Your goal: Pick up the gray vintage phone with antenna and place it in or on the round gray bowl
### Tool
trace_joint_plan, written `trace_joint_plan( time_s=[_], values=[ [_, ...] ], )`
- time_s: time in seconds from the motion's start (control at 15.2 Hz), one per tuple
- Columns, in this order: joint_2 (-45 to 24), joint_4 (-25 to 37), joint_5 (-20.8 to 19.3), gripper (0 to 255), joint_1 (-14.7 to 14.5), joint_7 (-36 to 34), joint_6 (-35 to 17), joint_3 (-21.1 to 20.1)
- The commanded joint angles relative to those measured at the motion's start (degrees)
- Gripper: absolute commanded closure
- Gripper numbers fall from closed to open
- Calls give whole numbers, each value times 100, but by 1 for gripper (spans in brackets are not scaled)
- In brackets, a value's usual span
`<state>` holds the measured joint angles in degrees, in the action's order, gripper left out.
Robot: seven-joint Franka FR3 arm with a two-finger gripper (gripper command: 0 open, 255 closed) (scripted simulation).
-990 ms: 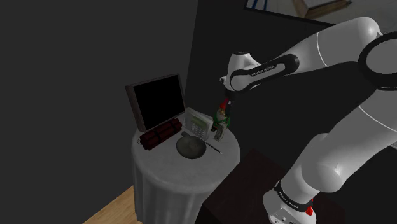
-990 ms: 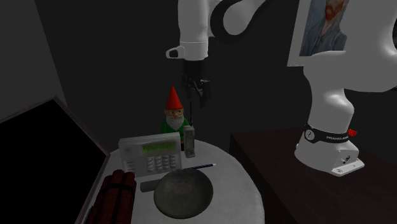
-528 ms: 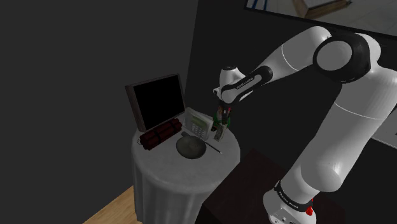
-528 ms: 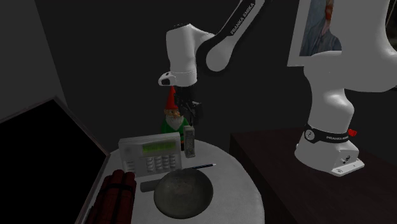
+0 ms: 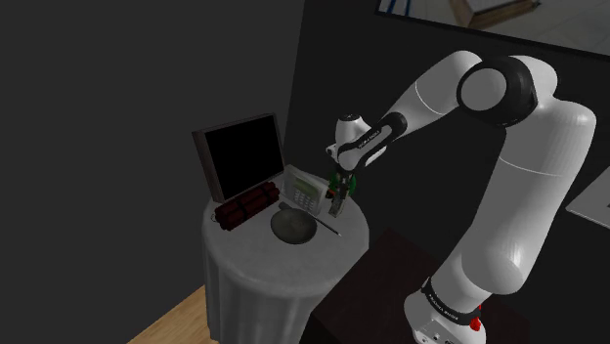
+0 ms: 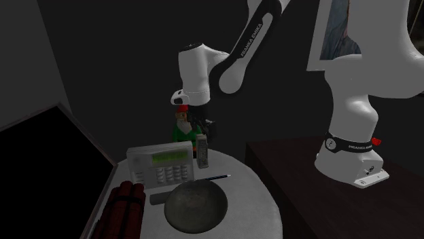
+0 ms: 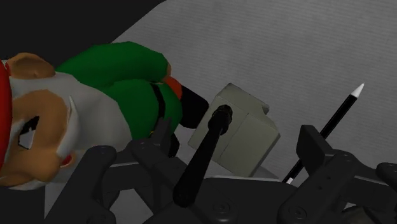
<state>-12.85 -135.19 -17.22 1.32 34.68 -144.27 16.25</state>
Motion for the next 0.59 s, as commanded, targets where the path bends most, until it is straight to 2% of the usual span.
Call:
trace_joint_plan(
  time_s=[0.0, 0.4, 0.46, 0.53],
  values=[
    [-60, -10, -1, 0, 12, 1, -74, 4],
    [-60, -9, -1, 0, 12, 1, -73, 4],
    [-60, -9, -1, 255, 12, 1, -73, 4],
    [-60, -9, -1, 255, 12, 1, -73, 4]
  ],
)
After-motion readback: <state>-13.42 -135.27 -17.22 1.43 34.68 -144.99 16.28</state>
